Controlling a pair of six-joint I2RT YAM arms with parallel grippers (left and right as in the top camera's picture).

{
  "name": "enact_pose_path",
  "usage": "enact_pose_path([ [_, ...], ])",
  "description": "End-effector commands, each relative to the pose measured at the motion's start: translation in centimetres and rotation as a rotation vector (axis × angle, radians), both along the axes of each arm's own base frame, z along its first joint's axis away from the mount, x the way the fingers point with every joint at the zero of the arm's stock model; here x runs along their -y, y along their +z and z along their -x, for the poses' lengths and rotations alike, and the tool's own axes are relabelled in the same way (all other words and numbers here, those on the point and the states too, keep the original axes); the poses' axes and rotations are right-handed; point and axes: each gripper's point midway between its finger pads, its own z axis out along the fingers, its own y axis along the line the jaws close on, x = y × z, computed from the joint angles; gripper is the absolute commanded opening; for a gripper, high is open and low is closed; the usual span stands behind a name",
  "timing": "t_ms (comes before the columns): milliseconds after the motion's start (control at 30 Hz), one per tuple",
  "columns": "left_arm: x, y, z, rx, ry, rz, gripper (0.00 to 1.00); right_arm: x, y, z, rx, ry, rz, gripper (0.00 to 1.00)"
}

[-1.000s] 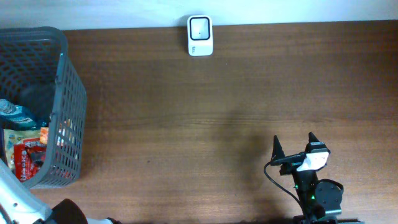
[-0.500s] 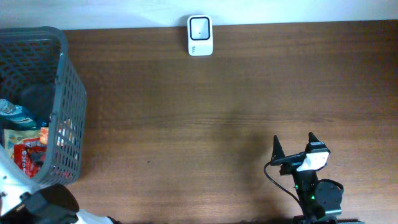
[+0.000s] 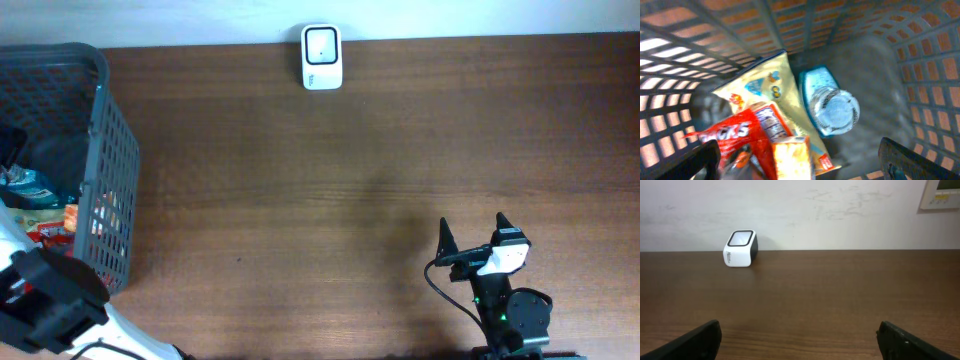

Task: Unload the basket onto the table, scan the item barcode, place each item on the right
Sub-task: 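Move the left gripper over the grey basket and lower inside, then grasp the blue Listerine mouthwash bottle with the left gripper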

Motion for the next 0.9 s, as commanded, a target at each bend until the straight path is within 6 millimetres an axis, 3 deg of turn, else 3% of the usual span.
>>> enact_pose_path([
  [0, -0.4, -1.1, -1.2, 0.033, 0.005, 0.03, 0.99, 0.0, -0.3, 0.0, -0.006, -0.002, -0.002, 0.98],
  [133, -1.2, -2.2, -2.3, 0.045, 0.005, 0.022, 1.0, 0.0, -0.3, 0.0, -0.006, -0.002, -0.002, 0.98],
  [233, -1.3, -3.1, -2.6, 0.035, 0.004, 0.033, 0.93, 0.0, -0.3, 0.0, -0.006, -0.002, -0.002, 0.98],
  [367, -1.2, -5.7, -2.6, -0.024, 0.004, 0.076, 0.9, 0.0, -0.3, 0.0, -0.006, -0.002, -0.002, 0.98],
  [433, -1.3, -7.1, -2.6, -0.05, 0.005, 0.095, 0.73, 0.0, -0.4, 0.0, -0.006, -0.002, -0.002, 0.98],
  [500, -1.4, -7.9, -2.8, -0.057, 0.005, 0.101, 0.73, 0.0, -0.3, 0.0, -0.006, -0.002, -0.002, 0.98],
  [633, -1.5, -8.1, -3.0, -0.057, 0.005, 0.1, 0.79, 0.0, -0.3, 0.0, -0.006, -0.002, -0.002, 0.98],
  [867, -1.5, -8.2, -2.9, -0.062, -0.002, 0.1, 0.74, 0.0, -0.3, 0.0, -0.006, -0.002, -0.002, 0.98],
])
